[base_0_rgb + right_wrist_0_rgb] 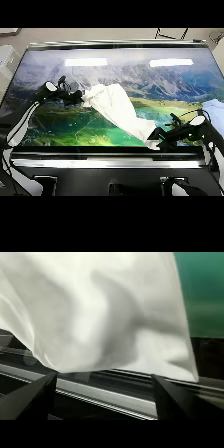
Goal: Fold the clothes and pants, and hang the long-sleeved shirts on hangers.
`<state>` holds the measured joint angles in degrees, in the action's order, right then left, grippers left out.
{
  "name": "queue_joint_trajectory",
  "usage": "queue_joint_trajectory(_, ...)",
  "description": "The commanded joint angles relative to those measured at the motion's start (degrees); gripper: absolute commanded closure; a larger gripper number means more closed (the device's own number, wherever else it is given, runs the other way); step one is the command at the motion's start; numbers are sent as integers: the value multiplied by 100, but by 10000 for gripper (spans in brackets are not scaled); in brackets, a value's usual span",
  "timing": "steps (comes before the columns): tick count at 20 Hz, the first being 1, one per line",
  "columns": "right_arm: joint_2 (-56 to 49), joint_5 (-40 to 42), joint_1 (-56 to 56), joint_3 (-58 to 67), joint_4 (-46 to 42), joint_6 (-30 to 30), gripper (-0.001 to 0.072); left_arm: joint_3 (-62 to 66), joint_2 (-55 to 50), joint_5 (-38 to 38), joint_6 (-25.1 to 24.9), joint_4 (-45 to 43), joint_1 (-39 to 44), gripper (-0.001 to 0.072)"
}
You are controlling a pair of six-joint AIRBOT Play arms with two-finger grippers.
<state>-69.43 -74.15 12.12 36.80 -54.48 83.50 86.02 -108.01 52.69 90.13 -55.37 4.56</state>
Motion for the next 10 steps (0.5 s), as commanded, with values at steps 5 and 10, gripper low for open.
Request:
queue_joint_trajectory(5,-4,1921,-1259,-334,522,610,356,4,372,345,-275,11,4,688)
queue_joint_trajectory(10,264,1421,-1285,621,153,260,680,138,1259,592,-1130,-173,-63,689)
